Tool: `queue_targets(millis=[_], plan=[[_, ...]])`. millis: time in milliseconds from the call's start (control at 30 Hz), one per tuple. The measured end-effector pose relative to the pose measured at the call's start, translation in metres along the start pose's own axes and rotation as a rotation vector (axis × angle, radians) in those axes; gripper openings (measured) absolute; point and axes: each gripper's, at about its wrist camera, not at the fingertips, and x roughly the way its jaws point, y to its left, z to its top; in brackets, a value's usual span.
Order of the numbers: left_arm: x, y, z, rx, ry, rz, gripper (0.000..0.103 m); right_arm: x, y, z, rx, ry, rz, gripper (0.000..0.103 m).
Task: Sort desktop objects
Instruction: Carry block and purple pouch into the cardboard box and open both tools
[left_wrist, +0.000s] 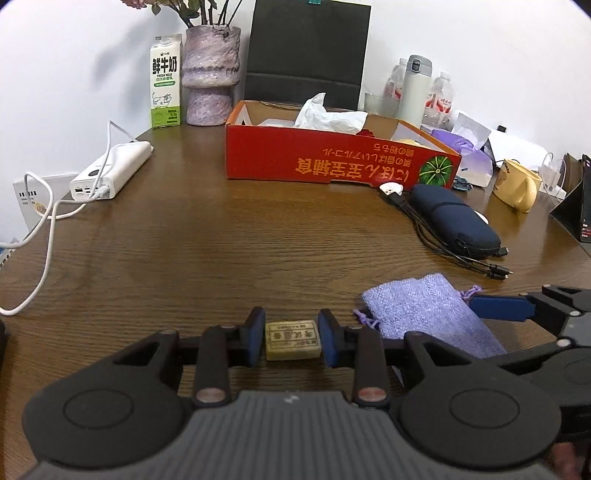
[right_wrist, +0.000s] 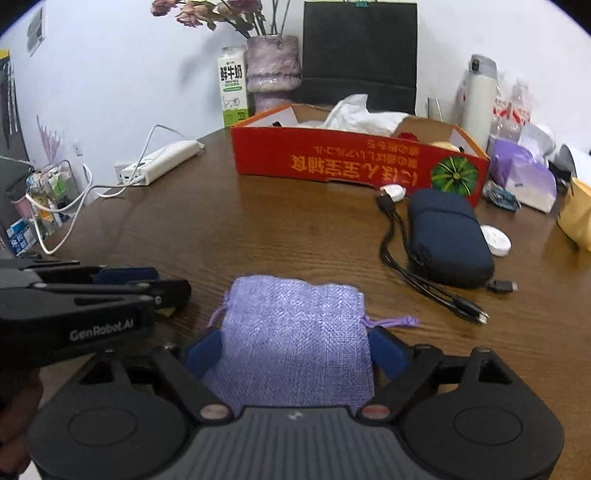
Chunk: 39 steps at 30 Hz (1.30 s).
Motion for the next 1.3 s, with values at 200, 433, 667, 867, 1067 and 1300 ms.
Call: queue_targets(millis=[200, 433, 667, 867, 1067, 1300], plan=[[-0.004, 0.003, 0.000, -0.004, -0.003, 0.008, 0.032, -0.009, 0.004, 0.000, -0.058, -0.004, 0.019, 0.005], [-0.009, -0.003, 0.027, 0.006, -0.068, -0.013, 0.031, -0.043, -0.030, 0.021, 0.037, -0.112, 0.004, 0.005], [0.013, -0.006, 0.106, 0.015, -0.175, -0.035, 0.031, -0.055, -0.085, 0.102, 0.059, -0.287, -0.049, 0.005], [0.077, -0.005, 0.210, -0.029, -0.116, -0.141, 0.031, -0.008, -0.128, 0.203, 0.103, -0.317, -0.031, 0.005], [0.179, -0.014, 0.249, 0.012, 0.058, -0.167, 0.032, 0.114, -0.147, 0.255, 0.175, -0.176, -0.015, 0.005], [0.215, -0.006, 0.240, 0.025, 0.063, -0.088, 0.049, 0.216, -0.153, 0.252, 0.192, 0.062, -0.047, 0.053]])
